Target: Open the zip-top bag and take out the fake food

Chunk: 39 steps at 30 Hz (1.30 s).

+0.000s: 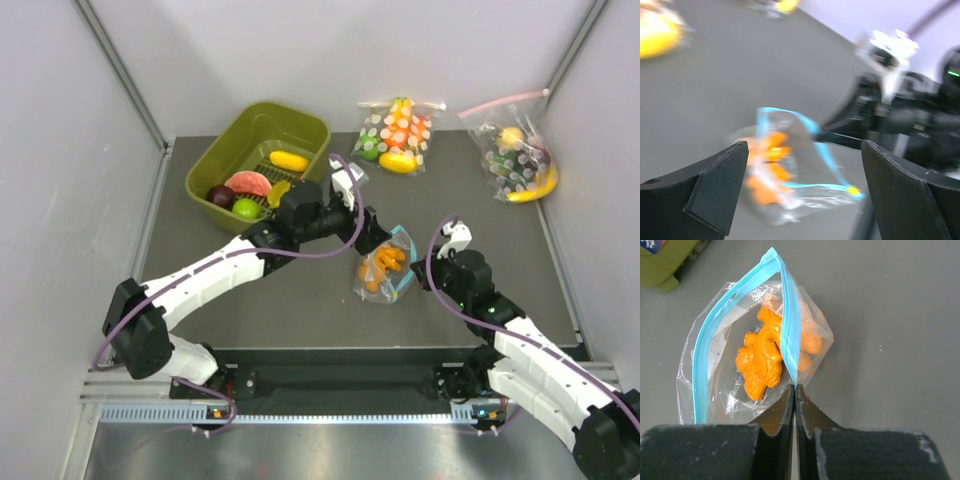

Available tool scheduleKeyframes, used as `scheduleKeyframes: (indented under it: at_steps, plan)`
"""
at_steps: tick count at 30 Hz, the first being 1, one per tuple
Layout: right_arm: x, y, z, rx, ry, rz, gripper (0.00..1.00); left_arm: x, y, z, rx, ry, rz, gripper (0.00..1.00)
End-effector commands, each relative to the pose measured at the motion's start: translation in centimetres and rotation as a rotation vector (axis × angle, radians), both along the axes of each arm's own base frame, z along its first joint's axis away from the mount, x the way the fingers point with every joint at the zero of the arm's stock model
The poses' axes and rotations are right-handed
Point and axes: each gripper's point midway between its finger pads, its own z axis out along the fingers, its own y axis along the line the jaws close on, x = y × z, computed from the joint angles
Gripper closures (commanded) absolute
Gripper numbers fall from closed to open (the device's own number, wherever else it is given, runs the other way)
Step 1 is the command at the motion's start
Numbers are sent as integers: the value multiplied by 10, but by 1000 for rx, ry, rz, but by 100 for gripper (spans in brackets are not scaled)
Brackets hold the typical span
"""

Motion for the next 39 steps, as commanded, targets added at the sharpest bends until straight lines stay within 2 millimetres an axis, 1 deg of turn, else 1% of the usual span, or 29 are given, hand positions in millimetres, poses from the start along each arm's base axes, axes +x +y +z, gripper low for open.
scheduleKeyframes:
  at_steps: [1,3,4,6,7,9,10,11,14,16,17,19,23,24,28,30,35,38,39]
  plan:
    - [10,8,32,42,-88,13,100,-39,-40,17,-112,73,-207,1]
    - [7,12,32,50,-85,38,100,-47,-49,8,-112,116,-242,1]
    - [7,12,33,52,-85,37,100,-52,-56,-5,-93,141,-256,1]
    - [6,12,33,53,-86,37,100,-55,-63,-18,-70,171,-262,2]
    - [6,12,34,55,-88,40,100,-54,-66,-32,-46,199,-259,3]
    - [5,12,36,56,-94,41,100,-54,-70,-42,-29,228,-262,5]
    - [5,12,36,54,-94,41,100,-52,-73,-52,-13,246,-257,5]
    - [5,11,35,52,-92,37,100,-49,-73,-58,-1,251,-235,6]
    - [4,10,35,48,-95,37,100,-38,-74,-69,26,250,-189,7]
    - [3,10,36,50,-98,39,100,-34,-75,-78,43,256,-177,7]
    - [3,10,36,50,-98,39,100,-29,-76,-80,55,251,-154,7]
    - [3,9,37,52,-98,38,100,-22,-76,-93,89,258,-123,7]
    - [1,11,37,58,-99,49,100,-8,-75,-105,122,242,-58,7]
    - [0,11,36,61,-99,50,100,-1,-73,-108,131,236,-25,8]
    - [-2,9,38,63,-108,48,100,8,-68,-117,161,219,27,8]
    - [-2,10,41,64,-118,50,100,10,-66,-125,181,221,41,11]
    - [-2,10,42,67,-123,52,100,19,-61,-136,213,213,94,15]
    - [-3,10,42,68,-123,58,100,27,-58,-141,241,191,135,20]
    - [-3,11,42,69,-123,59,100,26,-58,-146,259,188,141,21]
